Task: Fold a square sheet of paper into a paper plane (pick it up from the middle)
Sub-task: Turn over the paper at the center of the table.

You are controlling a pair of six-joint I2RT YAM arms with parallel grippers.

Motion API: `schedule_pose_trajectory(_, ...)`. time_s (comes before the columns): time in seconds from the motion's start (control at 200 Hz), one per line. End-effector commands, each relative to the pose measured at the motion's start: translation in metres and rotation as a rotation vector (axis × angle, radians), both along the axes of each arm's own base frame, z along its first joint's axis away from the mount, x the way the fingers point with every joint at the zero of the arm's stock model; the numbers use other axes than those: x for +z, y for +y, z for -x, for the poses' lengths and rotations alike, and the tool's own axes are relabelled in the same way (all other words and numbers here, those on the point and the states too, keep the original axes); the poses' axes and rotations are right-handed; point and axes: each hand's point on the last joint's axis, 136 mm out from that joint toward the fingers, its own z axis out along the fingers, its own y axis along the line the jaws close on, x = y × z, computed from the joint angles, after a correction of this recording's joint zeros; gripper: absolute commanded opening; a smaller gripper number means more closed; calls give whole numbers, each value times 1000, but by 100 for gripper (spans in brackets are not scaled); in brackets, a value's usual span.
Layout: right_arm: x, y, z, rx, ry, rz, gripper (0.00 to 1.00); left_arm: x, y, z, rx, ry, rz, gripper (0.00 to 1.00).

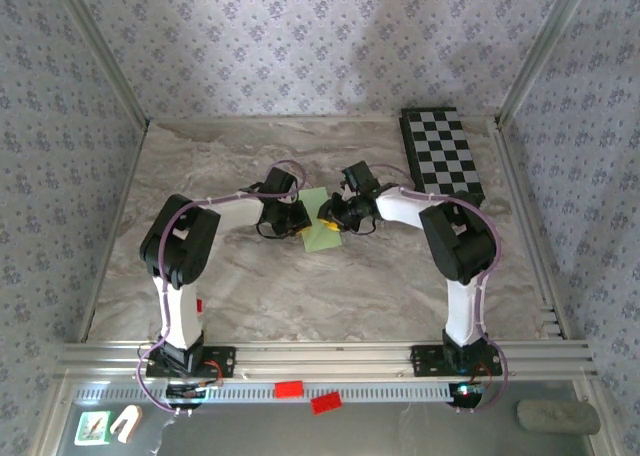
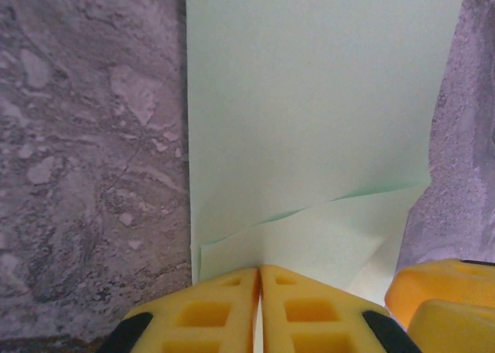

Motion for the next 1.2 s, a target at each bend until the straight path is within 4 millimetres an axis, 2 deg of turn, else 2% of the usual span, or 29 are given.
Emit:
schedule_pose_trajectory(0.0, -6, 5, 1, 3, 23, 5, 29, -19, 14, 11, 26, 55, -48, 11)
schedule_pose_trajectory(0.34, -11, 10, 2, 20, 43, -10, 30, -20, 14, 12, 34, 61, -41, 11)
schedule_pose_trajectory(0.6, -7, 18, 5, 42, 41, -64, 27, -20, 16, 11, 50, 64, -28, 12)
schedule_pose_trajectory(0.82, -9, 17, 8, 51, 38, -72, 23, -18, 18, 10, 65, 62, -10, 12)
schedule_pose_trajectory(0.999, -14, 16, 8, 57, 36, -56, 18, -7, 16, 4, 61, 42, 22, 13)
schedule_pose_trajectory(1.194, -14, 16, 2, 70, 13, -36, 8, 17, 17, -9, 46, -4, 71, 17)
